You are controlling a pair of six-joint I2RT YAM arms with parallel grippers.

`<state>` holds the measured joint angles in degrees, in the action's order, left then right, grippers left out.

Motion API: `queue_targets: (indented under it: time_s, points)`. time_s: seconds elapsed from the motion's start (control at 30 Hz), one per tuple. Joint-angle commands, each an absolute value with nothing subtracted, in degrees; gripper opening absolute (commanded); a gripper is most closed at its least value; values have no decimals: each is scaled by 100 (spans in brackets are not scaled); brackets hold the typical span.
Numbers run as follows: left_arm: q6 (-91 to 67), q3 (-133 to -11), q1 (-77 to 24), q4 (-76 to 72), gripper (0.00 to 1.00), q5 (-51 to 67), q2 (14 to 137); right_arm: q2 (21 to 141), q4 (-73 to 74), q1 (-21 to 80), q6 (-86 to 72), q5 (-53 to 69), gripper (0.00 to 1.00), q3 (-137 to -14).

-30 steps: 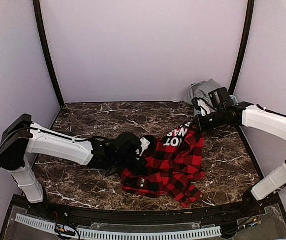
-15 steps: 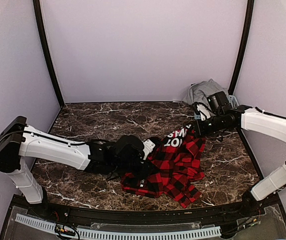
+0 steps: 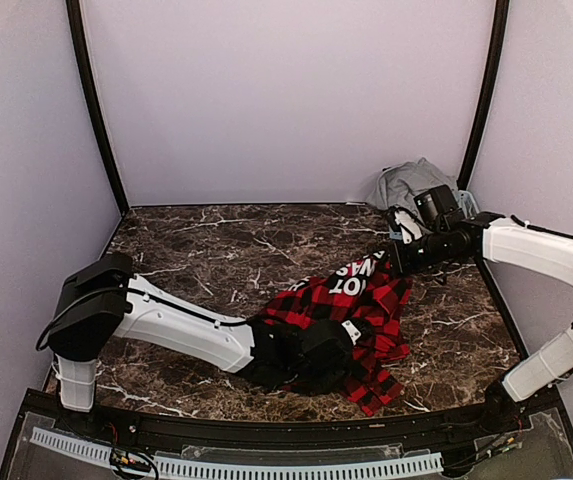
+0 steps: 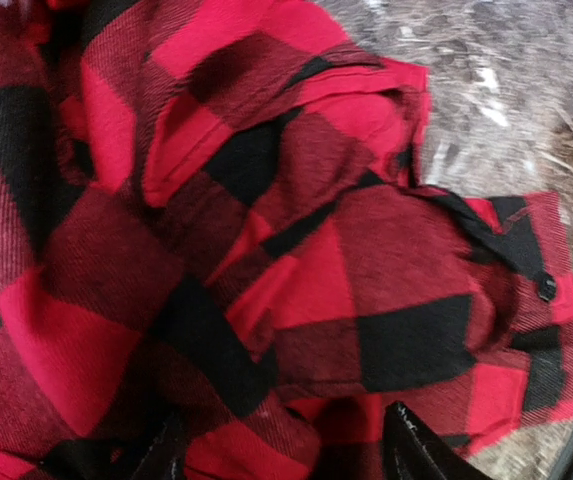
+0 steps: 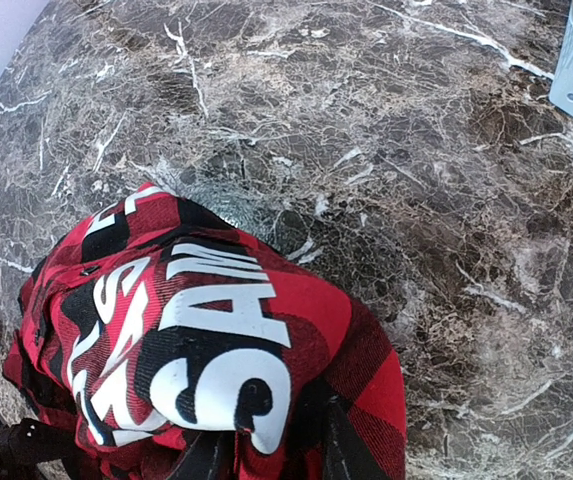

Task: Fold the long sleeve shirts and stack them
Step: Flatten out the crumpled shirt at the center of the board.

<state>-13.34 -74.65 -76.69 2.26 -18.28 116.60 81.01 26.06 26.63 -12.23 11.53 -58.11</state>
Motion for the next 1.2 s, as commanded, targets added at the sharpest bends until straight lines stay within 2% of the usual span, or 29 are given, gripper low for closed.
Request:
queue_targets:
  time_s: [0.0, 0.07, 0.13, 0.17, 0.4, 0.47, 0.6, 0.67, 0.8, 0.93, 1.03, 1.17]
  points:
    - [-1447, -7746, -7690, 728, 62, -2810, 11804, 7993, 2521, 2689, -1134, 1142, 27, -5682]
    - [-1487, -7733, -7690, 803, 53, -3006, 11827, 7967, 2564, 2687, -1096, 1091, 27, -5707]
    - [-1524, -7723, -7690, 947, 40, -3132, 11823, 7939, 2628, 2689, -1070, 988, 26, -5740]
    - [-1543, -7716, -7690, 992, 37, -3148, 11802, 7923, 2664, 2688, -1054, 922, 26, -5766]
    - [-1398, -7230, -7678, 866, 2, -2787, 11282, 7801, 2812, 2671, -1028, 616, 26, -5827]
    - [-1359, -7073, -7638, 836, 0, -2624, 11017, 7749, 2854, 2672, -1033, 538, 25, -5822]
    - [-1382, -6551, -7324, 551, 0, -1839, 10158, 7671, 2895, 2672, -1011, 518, 13, -5839]
    - [-1436, -6299, -7063, 427, 0, -1433, 9580, 7653, 2965, 2671, -1010, 627, 13, -5882]
    - [-1524, -6022, -6562, 362, 0, -929, 8857, 7294, 2892, 2833, -1079, 917, 28, -5778]
    - [-1666, -6028, -5996, 437, 0, -565, 8420, 6797, 2831, 3418, -1268, 536, 45, -5700]
    - [-1770, -6194, -5511, 655, 0, -326, 8296, 6670, 2817, 3907, -1437, 139, 51, -5630]
    - [-1737, -6358, -5125, 838, 0, -41, 8162, 7059, 2864, 4137, -1565, -522, 61, -5533]
